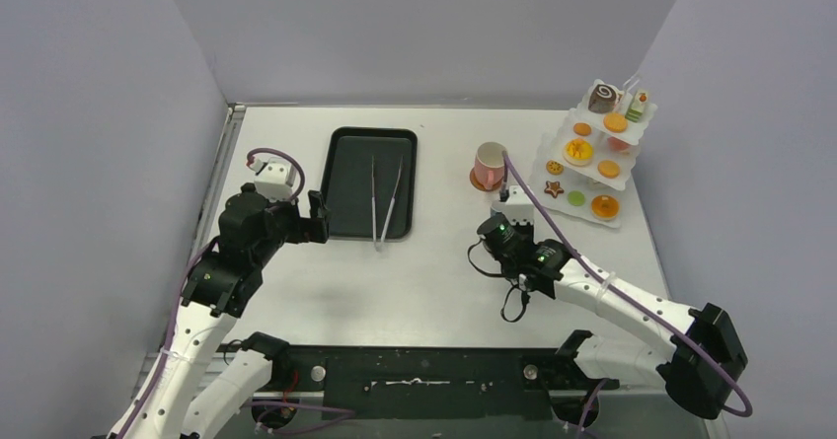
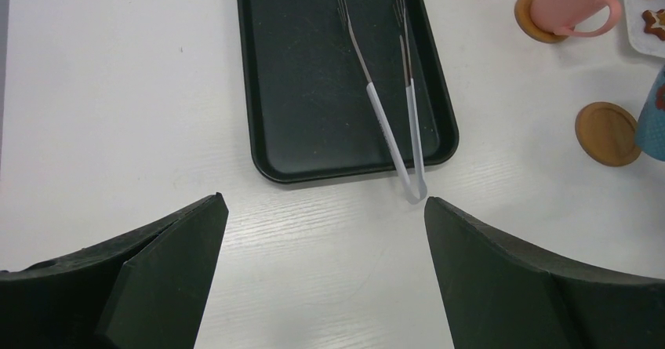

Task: Serve the afternoon tea
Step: Place the cup on the coaster.

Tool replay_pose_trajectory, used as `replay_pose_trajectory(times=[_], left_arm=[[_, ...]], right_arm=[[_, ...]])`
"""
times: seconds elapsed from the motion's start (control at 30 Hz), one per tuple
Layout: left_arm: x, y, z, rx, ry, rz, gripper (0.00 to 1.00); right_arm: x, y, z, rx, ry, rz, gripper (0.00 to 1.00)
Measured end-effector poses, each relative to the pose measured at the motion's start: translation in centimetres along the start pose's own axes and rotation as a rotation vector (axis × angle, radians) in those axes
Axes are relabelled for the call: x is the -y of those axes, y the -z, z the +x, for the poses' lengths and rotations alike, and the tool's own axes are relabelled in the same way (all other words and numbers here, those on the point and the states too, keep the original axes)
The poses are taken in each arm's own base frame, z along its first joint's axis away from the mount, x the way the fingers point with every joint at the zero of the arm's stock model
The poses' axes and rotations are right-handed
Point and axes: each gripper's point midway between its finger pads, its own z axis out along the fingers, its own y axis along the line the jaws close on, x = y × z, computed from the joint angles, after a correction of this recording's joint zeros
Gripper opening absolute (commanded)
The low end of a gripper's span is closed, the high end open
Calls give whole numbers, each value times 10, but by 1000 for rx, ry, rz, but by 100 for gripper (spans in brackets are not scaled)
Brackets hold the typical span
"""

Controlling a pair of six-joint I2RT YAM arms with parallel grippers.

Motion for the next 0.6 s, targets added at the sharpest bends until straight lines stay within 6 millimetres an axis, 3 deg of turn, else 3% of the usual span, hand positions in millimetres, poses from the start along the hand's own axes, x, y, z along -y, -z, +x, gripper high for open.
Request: replay_pose_trajectory(times=[0.37, 0.6], left_arm=[[1, 0, 0, 0, -9, 6, 97], [1, 0, 0, 0, -12, 4, 97]], right_arm=[[13, -23, 2, 9, -63, 12, 0], [6, -32, -6, 32, -87, -8, 0]])
